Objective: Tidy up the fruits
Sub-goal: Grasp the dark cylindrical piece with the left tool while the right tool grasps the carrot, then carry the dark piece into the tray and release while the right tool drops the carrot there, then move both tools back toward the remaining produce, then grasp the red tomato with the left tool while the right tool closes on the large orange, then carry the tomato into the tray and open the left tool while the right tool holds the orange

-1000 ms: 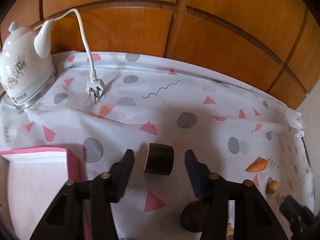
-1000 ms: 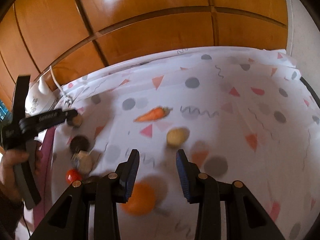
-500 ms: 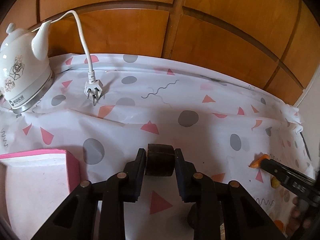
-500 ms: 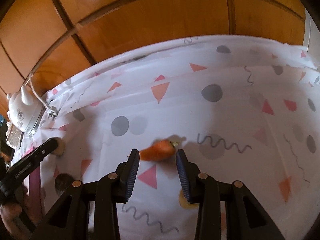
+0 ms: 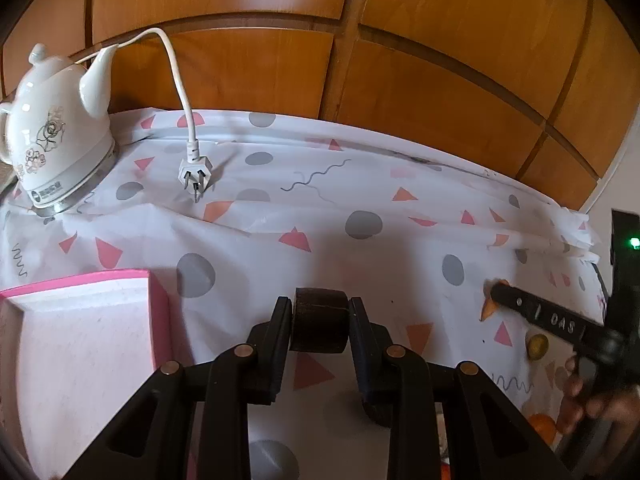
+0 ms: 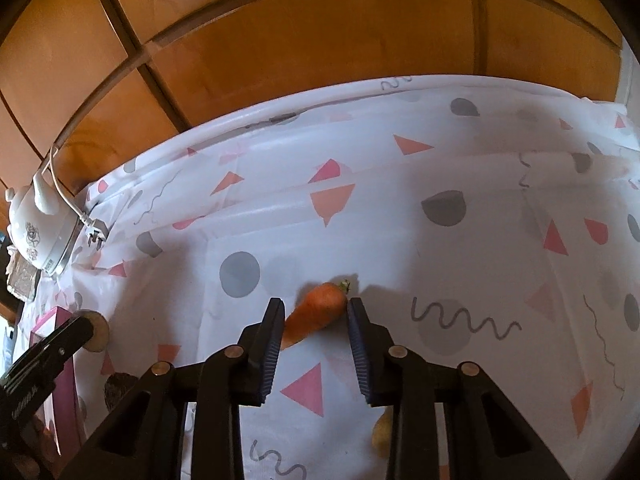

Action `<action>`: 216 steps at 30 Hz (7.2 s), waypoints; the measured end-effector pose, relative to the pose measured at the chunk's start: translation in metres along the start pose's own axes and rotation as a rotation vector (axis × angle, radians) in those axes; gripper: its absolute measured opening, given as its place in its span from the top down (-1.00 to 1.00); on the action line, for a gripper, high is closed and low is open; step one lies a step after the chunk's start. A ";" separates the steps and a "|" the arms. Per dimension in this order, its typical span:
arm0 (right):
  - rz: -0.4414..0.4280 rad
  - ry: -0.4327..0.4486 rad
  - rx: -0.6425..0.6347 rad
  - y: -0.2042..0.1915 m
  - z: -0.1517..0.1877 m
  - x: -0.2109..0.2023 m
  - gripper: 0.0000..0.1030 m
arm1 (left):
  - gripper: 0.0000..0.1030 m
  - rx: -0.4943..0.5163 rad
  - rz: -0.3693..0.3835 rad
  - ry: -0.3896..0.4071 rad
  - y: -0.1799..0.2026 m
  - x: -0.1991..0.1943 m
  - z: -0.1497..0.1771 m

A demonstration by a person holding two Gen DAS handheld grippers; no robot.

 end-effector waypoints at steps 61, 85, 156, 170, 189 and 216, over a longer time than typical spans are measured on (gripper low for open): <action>-0.315 0.029 -0.578 -0.235 0.189 -0.086 0.37 | -0.12 -0.300 -0.222 0.165 -0.120 -0.146 0.163; -0.154 0.126 -0.413 -0.176 0.174 -0.100 0.24 | -0.79 -0.279 -0.240 0.209 -0.097 -0.158 0.169; 0.045 0.153 -0.225 -0.027 0.149 -0.094 0.10 | 0.47 0.019 0.033 0.010 0.055 -0.024 0.113; 0.001 0.137 -0.271 -0.035 0.144 -0.083 0.26 | 0.45 0.043 0.001 0.015 0.058 -0.022 0.115; 0.027 0.189 -0.278 -0.037 0.143 -0.078 0.33 | 0.47 0.061 -0.016 0.016 0.061 -0.022 0.116; 0.044 0.191 -0.300 -0.039 0.145 -0.075 0.32 | 0.48 0.066 -0.012 0.123 0.052 -0.101 0.122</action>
Point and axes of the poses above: each gripper's, at about its wrist camera, not at the fingertips, and x roughly the way its jaws point, y to its right, z to its underside, the point moved 3 cm from there along x, roughly the way its jaws point, and after that the axes turned 7 degrees about -y, right-handed, at the moved point
